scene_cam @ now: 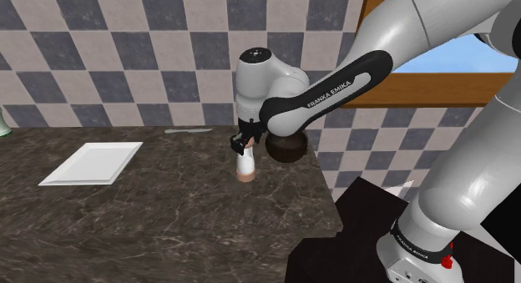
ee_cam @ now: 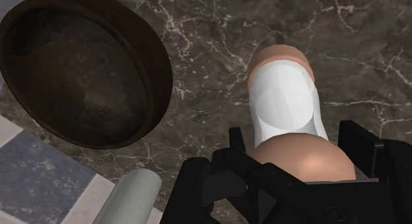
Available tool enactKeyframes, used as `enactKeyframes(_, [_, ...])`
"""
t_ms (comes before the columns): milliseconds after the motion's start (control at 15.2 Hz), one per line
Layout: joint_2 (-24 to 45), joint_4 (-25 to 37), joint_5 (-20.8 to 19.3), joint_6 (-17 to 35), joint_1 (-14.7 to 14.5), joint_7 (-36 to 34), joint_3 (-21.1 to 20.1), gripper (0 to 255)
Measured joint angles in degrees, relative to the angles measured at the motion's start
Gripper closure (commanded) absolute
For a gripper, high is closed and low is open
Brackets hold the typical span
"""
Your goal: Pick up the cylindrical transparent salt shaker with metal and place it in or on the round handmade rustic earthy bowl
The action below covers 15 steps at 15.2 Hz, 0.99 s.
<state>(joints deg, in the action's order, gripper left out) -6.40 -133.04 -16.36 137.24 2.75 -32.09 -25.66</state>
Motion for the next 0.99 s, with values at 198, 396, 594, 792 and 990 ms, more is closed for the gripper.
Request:
enactKeyframes(198, [-0.95, 0.55, 0.99, -1.35, -0.22, 0.86, 0.09, 255])
enactKeyframes(396, [-1.98, 1.90, 2.15, -3.48, -0.42, 2.05, 0.28, 255])
enactKeyframes(594, [-3.00, 3.43, 3.24, -5.78, -0.56, 3.36, 0.58, 255])
enactKeyframes(792, [-4.08, 4.42, 4.15, -7.69, -0.81, 4.14, 0.69, 255])
enactKeyframes(990, [-4.88, 6.11, 4.96, -9.98, -0.91, 5.22, 1.00, 255])
